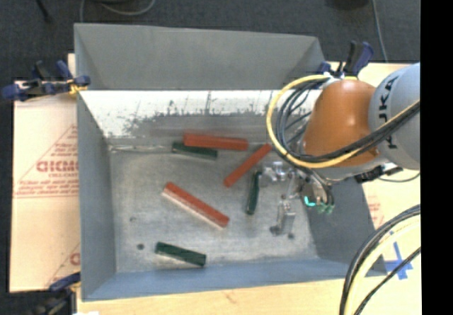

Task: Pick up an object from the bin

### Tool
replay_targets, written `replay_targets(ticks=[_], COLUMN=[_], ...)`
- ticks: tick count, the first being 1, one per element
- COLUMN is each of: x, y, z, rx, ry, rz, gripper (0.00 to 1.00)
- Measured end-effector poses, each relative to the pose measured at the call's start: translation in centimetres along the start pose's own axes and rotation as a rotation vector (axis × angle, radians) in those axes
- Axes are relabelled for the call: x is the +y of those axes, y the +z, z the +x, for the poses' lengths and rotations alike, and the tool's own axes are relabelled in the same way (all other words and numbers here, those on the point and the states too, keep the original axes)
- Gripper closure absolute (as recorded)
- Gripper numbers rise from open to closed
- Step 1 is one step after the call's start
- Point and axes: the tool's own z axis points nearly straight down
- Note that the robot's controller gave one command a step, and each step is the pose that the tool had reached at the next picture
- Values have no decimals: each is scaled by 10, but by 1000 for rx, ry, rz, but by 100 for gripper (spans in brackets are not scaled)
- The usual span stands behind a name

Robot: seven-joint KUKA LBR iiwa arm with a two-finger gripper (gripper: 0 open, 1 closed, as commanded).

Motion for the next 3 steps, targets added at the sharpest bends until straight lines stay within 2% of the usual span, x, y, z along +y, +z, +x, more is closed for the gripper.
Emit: replay_targets(ticks=[1, 3], x=[-16, -16], y=[66, 63], z=[-68, -71], rx=[-15, -14], ry=[-444, -438], rz=[2, 0], gripper=[0, 0])
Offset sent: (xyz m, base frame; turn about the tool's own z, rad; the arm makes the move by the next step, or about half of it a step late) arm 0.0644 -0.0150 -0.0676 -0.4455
